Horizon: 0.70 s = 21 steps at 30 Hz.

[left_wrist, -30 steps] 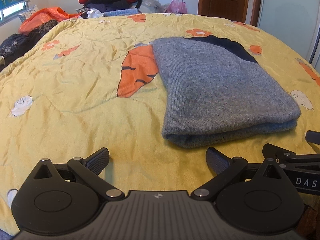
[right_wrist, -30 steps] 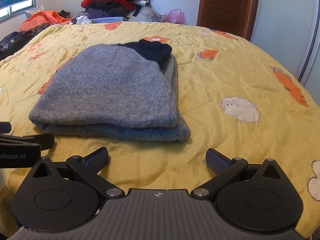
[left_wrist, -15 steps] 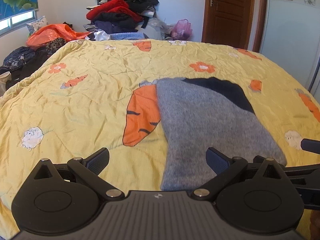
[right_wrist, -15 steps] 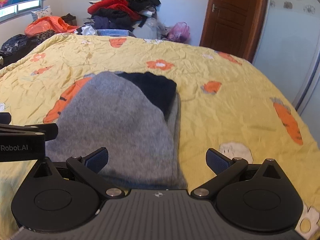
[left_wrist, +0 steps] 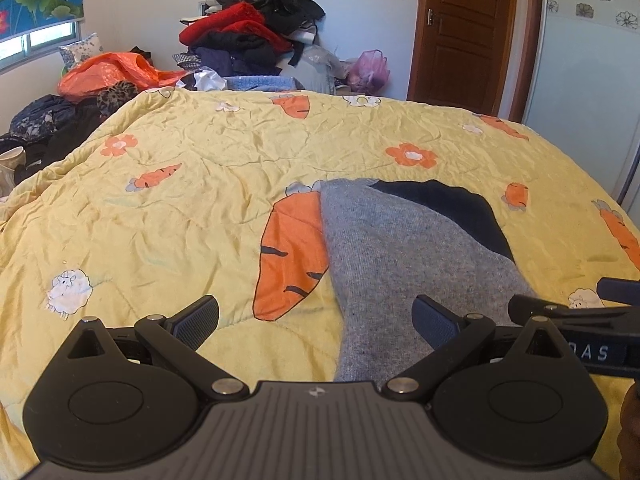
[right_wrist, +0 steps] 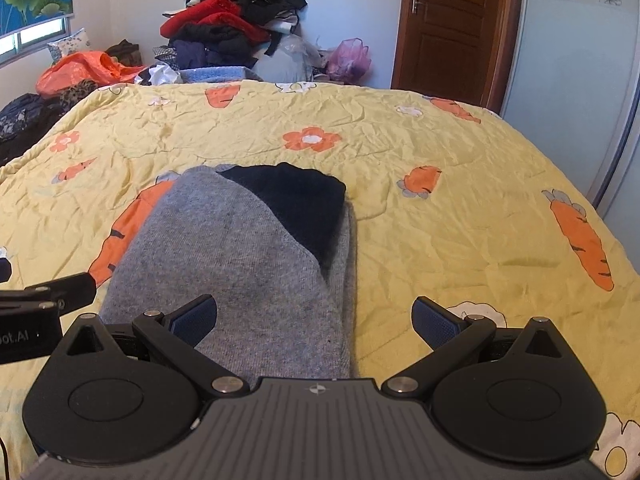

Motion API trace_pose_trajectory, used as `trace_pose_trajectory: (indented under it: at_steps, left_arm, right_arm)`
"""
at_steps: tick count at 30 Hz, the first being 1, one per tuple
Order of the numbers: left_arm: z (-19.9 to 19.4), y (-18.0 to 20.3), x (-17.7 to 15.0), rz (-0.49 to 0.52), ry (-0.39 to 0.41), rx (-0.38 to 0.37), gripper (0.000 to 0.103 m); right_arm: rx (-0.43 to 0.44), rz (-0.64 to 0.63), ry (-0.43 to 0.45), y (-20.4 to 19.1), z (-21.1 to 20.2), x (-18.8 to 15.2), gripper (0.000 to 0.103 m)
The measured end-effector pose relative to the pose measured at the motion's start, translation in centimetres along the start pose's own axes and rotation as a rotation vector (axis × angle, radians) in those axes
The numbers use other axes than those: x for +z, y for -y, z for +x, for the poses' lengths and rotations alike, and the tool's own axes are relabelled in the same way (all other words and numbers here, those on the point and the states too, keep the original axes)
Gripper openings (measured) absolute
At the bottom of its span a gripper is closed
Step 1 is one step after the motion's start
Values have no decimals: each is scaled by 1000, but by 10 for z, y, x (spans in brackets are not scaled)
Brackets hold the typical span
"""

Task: Fold small clothes

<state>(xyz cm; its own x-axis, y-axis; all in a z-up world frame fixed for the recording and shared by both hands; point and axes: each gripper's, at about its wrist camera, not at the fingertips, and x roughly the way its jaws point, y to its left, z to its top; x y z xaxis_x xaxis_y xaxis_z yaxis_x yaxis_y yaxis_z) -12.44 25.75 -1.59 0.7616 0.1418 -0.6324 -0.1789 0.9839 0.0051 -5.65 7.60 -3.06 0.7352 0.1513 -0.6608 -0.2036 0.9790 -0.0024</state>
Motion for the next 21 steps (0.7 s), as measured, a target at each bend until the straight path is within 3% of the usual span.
trace_pose_trajectory:
  at_steps: [10,21]
  left_arm:
    - [-1,3,2,4,-3,-8,103]
    - [10,6,7,-15,-46,-31,103]
  right_arm:
    - [17,-4,-15,3,4,5,103]
    - [76,52,59,10,6,11,100]
